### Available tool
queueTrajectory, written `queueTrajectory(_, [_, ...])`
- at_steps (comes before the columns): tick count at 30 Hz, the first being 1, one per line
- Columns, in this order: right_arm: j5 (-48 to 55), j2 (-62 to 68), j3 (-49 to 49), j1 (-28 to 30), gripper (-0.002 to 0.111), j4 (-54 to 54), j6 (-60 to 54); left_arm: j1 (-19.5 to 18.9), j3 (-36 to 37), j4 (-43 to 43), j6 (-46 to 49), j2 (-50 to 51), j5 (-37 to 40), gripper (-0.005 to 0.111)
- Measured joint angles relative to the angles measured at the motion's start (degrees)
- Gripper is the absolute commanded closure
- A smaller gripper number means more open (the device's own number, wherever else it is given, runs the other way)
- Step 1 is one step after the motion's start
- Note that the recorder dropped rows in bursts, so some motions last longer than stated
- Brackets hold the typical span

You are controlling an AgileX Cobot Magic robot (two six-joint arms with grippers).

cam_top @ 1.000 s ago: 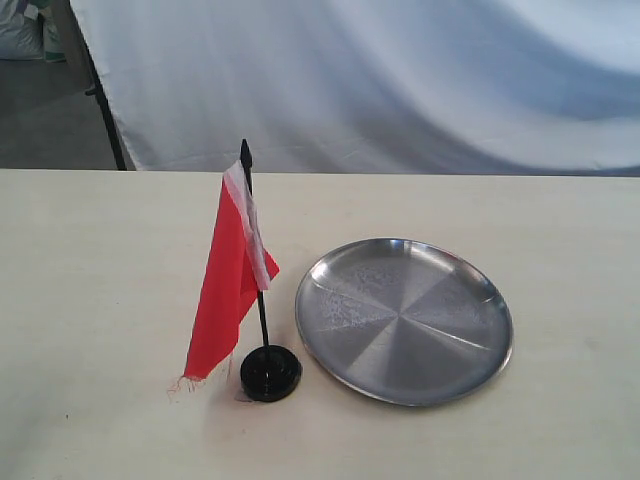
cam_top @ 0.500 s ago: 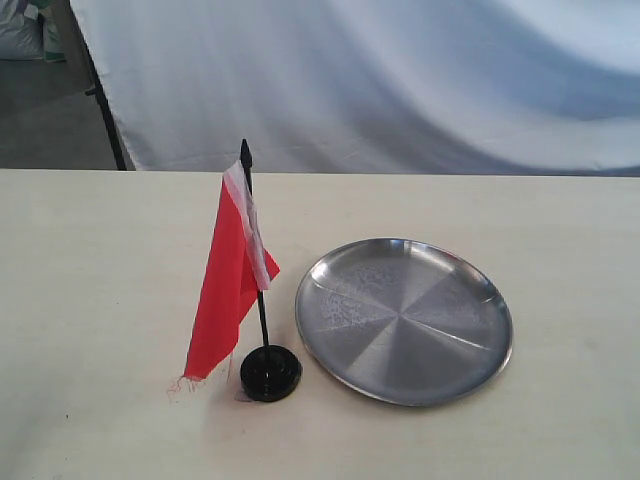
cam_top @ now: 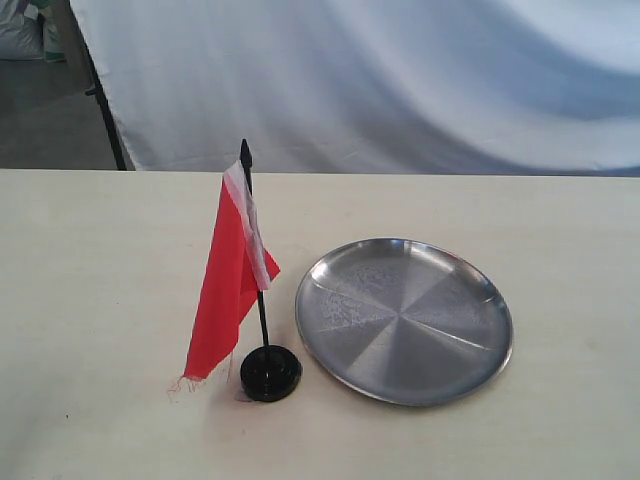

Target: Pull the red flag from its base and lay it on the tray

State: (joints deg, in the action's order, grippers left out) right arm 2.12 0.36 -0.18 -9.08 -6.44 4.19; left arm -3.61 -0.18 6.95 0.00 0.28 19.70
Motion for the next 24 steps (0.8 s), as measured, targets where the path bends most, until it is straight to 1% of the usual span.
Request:
queueTrajectory(3, [-8.13,0.00,0.00,0.00,0.109,-5.75,7.13,0.00,0.00,0.00,0.00,0.00,0.00,0.107])
queueTrajectory(5, [-11.00,0.00,0.00,0.00,0.109,-6.62,8.20,0.00,0.00,0.00,0.00,0.00,0.00,0.107])
queueTrajectory(10, [-12.14,0.00,0.00,0.00,0.109,-5.95,8.54,0.00,0.00,0.00,0.00,0.00,0.00,0.107])
queueTrajectory(13, [-11.61,0.00,-1.96,-1.23,0.109,-4.69,9.47,0.00,0.00,0.00,0.00,0.00,0.00,0.107])
queueTrajectory(18, [-10.93,2.01,-9.54,-6.39,0.109,-2.48,10.01,0.00,0.00,0.00,0.00,0.00,0.00,0.107])
queueTrajectory(21, [-10.82,8.33,-13.70,-10.53,0.109,-1.60,10.01,0.00,0.00,0.00,0.00,0.00,0.00,0.107])
queueTrajectory(24, [-10.60,17.31,-17.29,-15.53,0.109,0.02,9.88,0.00,0.00,0.00,0.00,0.00,0.00,0.107])
